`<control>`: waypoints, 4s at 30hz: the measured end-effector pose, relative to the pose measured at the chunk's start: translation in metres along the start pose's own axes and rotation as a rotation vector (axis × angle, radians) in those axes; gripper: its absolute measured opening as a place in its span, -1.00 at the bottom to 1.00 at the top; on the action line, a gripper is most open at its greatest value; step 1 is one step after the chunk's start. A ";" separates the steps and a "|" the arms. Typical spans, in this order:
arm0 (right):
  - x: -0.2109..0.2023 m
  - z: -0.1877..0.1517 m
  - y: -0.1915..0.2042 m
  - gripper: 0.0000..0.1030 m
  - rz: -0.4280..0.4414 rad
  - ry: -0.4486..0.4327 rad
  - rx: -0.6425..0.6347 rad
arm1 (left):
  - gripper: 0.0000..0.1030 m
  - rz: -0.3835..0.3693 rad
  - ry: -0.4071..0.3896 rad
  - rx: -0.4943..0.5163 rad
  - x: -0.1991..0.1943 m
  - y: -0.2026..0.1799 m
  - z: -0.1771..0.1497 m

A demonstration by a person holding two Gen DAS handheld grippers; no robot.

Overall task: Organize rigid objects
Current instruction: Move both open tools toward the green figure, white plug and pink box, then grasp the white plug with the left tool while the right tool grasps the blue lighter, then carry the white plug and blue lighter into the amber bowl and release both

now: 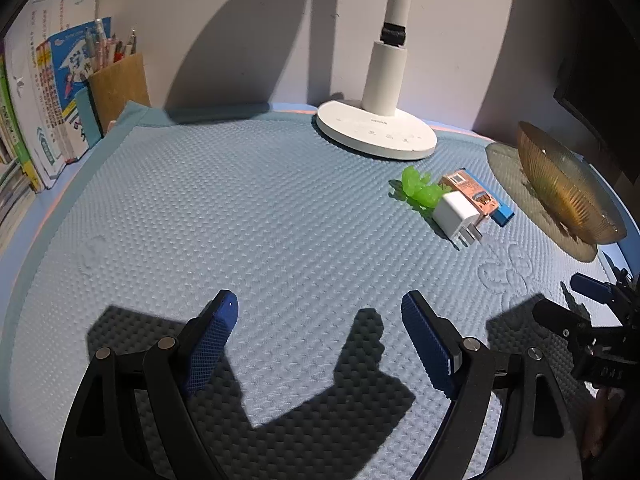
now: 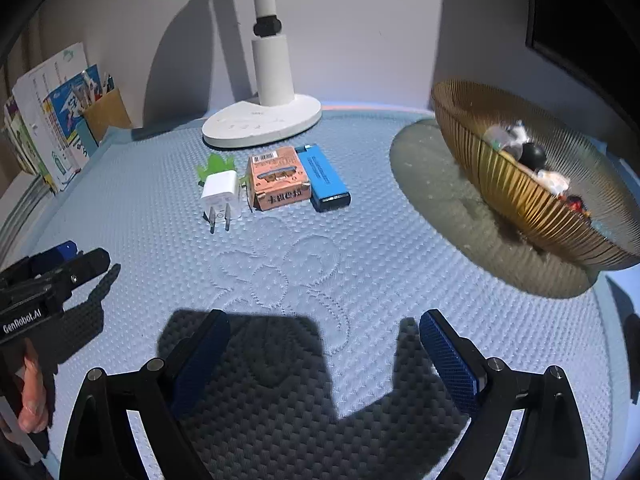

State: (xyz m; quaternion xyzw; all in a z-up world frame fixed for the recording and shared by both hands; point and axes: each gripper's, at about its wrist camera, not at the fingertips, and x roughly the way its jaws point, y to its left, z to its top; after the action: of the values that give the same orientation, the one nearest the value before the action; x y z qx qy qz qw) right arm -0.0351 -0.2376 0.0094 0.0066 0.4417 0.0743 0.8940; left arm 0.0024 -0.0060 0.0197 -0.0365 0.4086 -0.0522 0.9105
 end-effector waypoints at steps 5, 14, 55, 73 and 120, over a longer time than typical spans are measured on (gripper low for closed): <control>0.002 0.016 -0.020 0.34 0.114 0.073 0.094 | 0.61 -0.101 0.011 -0.022 -0.006 -0.014 0.018; 0.026 0.053 -0.016 -0.01 0.070 0.060 0.005 | 0.50 -0.115 0.018 0.069 0.032 -0.073 0.058; -0.008 -0.011 0.012 -0.34 0.084 0.059 -0.110 | -0.20 -0.216 0.093 0.315 0.008 -0.078 -0.008; 0.014 0.006 0.024 -0.06 -0.006 0.009 -0.083 | -0.26 -0.140 0.056 0.324 0.012 -0.086 -0.010; -0.052 0.074 -0.226 -0.54 -0.140 -0.124 0.402 | -0.35 -0.347 0.002 0.400 0.060 -0.300 0.114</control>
State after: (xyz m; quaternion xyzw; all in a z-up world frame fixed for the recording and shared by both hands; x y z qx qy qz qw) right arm 0.0210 -0.4646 0.0782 0.1585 0.3913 -0.0781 0.9031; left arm 0.1076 -0.3081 0.0839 0.0747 0.3786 -0.2871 0.8767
